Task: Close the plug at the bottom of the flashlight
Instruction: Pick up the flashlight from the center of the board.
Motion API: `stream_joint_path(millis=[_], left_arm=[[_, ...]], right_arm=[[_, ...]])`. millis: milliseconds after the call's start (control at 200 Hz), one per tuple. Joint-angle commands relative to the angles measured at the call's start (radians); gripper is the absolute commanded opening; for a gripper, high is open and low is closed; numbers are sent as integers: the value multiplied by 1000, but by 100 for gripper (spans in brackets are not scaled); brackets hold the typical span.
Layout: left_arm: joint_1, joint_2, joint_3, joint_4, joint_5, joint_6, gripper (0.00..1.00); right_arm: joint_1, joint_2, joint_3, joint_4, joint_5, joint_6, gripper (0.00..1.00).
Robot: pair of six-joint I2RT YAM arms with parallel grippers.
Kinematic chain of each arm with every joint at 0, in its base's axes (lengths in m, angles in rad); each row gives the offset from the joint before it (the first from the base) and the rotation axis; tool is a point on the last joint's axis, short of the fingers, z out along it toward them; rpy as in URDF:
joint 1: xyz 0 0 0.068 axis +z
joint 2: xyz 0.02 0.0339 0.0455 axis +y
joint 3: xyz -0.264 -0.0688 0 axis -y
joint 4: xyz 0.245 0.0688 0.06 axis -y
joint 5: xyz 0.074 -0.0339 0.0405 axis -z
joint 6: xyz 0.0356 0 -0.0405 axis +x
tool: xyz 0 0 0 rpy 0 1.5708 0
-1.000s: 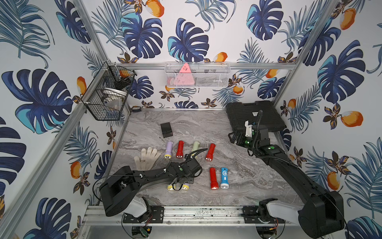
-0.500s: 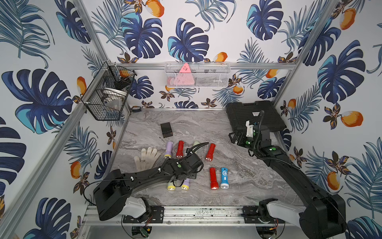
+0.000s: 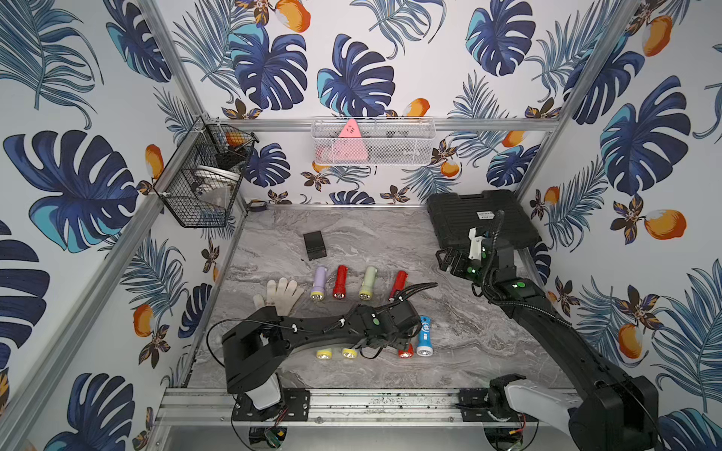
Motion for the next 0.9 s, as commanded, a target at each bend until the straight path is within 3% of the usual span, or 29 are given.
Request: stream_joint_path(millis=[0, 671, 896], left_arm=[[-14, 41, 33, 13, 6, 8, 73], [-19, 205, 80, 7, -64, 80, 70], [-18, 230, 60, 1, -67, 78, 61]], right_arm=[[1, -10, -4, 12, 21, -3, 100], [-1, -39, -11, 15, 32, -6, 100], [-1, -35, -13, 18, 35, -6, 100]])
